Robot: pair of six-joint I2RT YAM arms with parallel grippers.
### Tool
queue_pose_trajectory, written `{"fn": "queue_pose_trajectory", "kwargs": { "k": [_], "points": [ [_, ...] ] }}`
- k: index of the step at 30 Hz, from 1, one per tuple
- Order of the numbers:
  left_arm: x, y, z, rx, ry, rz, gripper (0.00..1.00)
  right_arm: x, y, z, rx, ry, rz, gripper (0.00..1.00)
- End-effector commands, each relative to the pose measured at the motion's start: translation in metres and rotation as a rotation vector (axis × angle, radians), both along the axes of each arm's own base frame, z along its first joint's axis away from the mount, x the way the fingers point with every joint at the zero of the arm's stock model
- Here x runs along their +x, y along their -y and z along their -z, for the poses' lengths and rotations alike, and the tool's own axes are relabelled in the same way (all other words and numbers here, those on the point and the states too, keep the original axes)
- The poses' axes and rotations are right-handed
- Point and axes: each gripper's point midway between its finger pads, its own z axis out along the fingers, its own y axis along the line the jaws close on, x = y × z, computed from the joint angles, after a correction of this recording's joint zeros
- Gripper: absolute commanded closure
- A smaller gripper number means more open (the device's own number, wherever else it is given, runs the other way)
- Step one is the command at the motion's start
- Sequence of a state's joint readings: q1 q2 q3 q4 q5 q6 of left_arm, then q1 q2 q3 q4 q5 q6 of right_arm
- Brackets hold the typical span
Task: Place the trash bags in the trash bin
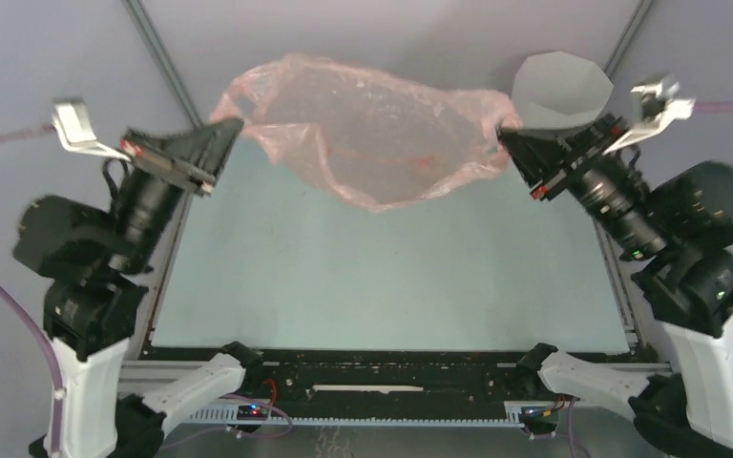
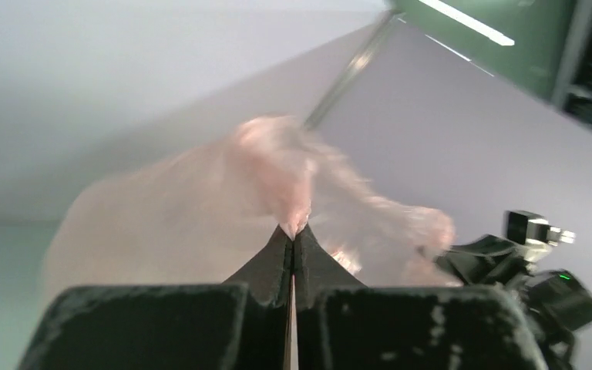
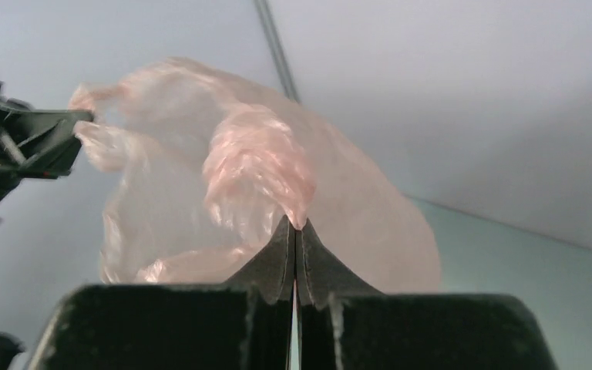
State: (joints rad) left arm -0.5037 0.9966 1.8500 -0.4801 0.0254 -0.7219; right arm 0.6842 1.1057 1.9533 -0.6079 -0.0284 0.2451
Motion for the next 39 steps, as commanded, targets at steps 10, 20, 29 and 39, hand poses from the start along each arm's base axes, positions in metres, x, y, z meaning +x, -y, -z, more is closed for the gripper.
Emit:
{"fn": "queue_pose_trajectory", "kwargs": {
  "k": [10,20,29,39],
  "points": [
    [0.031,0.023,0.463,0.317,-0.920,0.017,1.00,0.032,-0.054,0.415,-0.384,-1.016,-0.112,1.00],
    [0.083,0.012,0.269,0.407,-0.563,-0.090,1.00,0.085,-0.079,0.319,-0.305,-0.890,-0.168,1.00],
    [0.078,-0.030,0.209,0.542,-0.380,-0.277,1.00,0.098,-0.072,0.312,-0.320,-0.905,-0.093,0.92],
    [0.075,-0.045,0.223,0.658,-0.356,-0.345,1.00,0.130,-0.039,0.273,-0.350,-0.821,0.091,0.51]
  ]
}}
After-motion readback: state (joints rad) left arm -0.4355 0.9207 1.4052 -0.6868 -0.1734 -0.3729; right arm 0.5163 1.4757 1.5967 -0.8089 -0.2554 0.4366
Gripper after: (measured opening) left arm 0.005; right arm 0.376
